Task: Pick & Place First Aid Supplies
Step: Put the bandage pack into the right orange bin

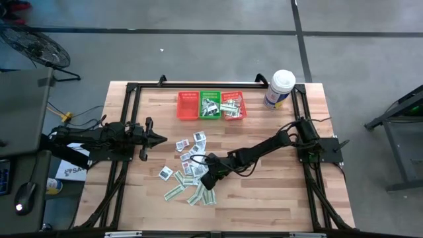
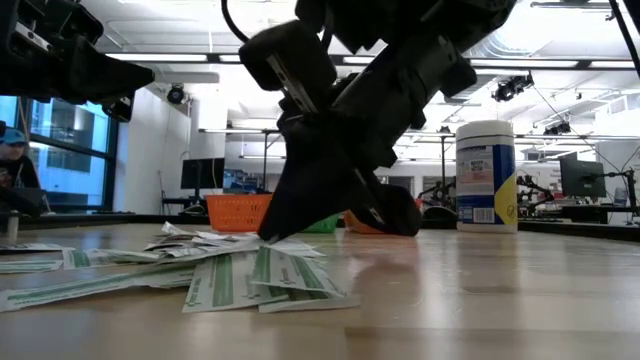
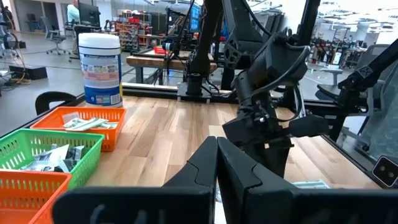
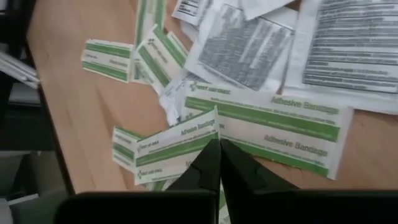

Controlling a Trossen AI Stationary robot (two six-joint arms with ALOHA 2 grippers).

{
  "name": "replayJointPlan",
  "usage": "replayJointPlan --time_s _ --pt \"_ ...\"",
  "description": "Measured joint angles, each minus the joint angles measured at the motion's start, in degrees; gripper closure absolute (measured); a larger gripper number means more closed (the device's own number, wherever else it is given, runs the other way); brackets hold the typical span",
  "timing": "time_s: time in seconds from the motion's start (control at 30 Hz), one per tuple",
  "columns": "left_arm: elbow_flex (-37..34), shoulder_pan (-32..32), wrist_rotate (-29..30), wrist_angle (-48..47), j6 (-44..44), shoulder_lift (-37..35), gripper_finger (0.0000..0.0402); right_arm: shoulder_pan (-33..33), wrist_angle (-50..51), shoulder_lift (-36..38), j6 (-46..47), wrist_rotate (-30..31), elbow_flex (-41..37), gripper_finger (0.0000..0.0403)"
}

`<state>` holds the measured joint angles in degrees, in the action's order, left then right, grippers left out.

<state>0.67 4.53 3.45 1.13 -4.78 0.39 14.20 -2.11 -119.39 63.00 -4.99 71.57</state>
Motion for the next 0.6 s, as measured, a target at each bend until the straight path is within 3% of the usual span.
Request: replayJointPlan --time_s 0.6 --pt "0.00 0.00 0.00 0.00 0.00 0.01 0.0400 0.06 -2.89 0.00 -2.96 0.35 5.83 0.0403"
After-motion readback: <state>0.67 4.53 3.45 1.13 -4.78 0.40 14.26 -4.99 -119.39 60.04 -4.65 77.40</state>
